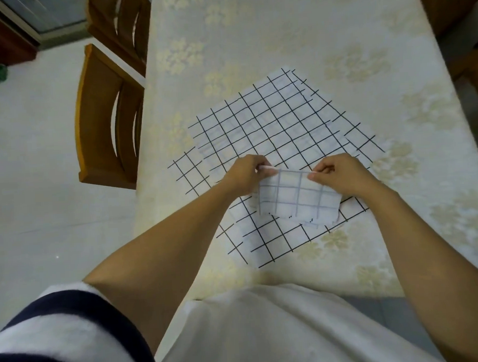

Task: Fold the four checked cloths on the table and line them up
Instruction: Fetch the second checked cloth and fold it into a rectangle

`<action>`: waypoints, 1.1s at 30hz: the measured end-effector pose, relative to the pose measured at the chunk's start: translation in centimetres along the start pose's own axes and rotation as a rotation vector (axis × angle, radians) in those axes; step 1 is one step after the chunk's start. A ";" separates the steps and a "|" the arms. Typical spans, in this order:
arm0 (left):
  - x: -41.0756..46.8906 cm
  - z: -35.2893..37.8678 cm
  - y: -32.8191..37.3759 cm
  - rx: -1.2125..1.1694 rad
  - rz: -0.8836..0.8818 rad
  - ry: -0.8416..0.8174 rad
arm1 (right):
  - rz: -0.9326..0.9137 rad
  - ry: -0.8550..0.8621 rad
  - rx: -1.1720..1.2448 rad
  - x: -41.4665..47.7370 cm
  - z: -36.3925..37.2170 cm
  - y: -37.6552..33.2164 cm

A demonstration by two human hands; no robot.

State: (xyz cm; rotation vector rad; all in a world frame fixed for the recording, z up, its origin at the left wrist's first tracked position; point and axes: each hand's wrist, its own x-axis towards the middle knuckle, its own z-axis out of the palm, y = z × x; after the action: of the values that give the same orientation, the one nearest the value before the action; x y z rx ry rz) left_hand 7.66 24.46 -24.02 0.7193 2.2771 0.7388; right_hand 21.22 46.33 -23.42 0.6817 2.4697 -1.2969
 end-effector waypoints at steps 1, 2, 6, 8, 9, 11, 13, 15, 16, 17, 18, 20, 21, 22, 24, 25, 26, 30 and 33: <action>-0.4 0.3 -0.4 -0.079 -0.053 0.028 | -0.005 -0.005 0.014 0.0 -0.2 0.2; -0.8 0.6 -0.6 -0.154 -0.100 0.043 | -0.013 -0.007 0.022 0.0 -0.3 0.3; -1.8 1.3 -0.8 -0.290 -0.178 0.050 | 0.012 -0.011 0.079 -0.2 -0.2 0.5; -2.2 1.3 -0.8 -0.262 -0.178 0.050 | 0.004 0.022 0.097 -0.1 0.2 0.8; -2.4 1.3 -0.9 -0.238 -0.173 0.051 | -0.003 0.055 0.114 -0.2 0.5 0.8; -2.7 1.2 -0.9 -0.193 -0.167 0.064 | -0.003 0.123 0.177 -0.2 0.8 0.9; -3.0 1.2 -0.9 -0.180 -0.176 0.097 | 0.014 0.148 0.266 -0.3 1.1 1.1; -3.3 1.3 -1.1 -0.172 -0.189 0.143 | 0.058 0.153 0.337 -0.3 1.5 1.5; -3.4 1.4 -1.2 -0.164 -0.189 0.162 | 0.073 0.167 0.347 -0.2 1.6 1.8; -3.5 1.6 -1.4 -0.163 -0.191 0.173 | 0.083 0.183 0.347 0.0 1.7 2.0; -3.6 1.7 -1.6 -0.167 -0.195 0.182 | 0.085 0.194 0.343 0.1 1.9 2.2; -3.8 2.2 -2.0 -0.184 -0.208 0.195 | 0.083 0.186 0.320 0.5 2.0 2.5; -3.9 2.4 -2.1 -0.192 -0.212 0.204 | 0.088 0.182 0.299 0.6 2.2 2.7; -4.1 2.6 -2.1 -0.187 -0.212 0.221 | 0.088 0.193 0.258 0.6 2.4 2.7; -4.5 3.0 -2.0 -0.058 -0.181 0.309 | 0.036 0.321 0.033 0.3 3.3 2.6; -4.7 3.2 -1.8 0.048 -0.125 0.371 | -0.022 0.414 -0.137 0.0 3.9 2.5; -4.8 3.5 -1.5 0.144 -0.042 0.427 | -0.100 0.497 -0.276 -0.6 4.6 2.1; -4.5 5.7 0.0 0.412 0.252 0.340 | -0.378 0.506 -0.399 -2.0 8.4 -0.5; -4.6 8.0 0.6 0.530 0.216 0.134 | -0.318 0.253 -0.516 -2.5 11.6 -0.7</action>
State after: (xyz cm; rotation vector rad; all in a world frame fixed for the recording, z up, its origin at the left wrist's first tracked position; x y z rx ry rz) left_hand 16.42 24.36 -26.95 1.2037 2.5725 0.2720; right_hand 23.20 35.73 -28.40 0.3470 3.0370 -0.6216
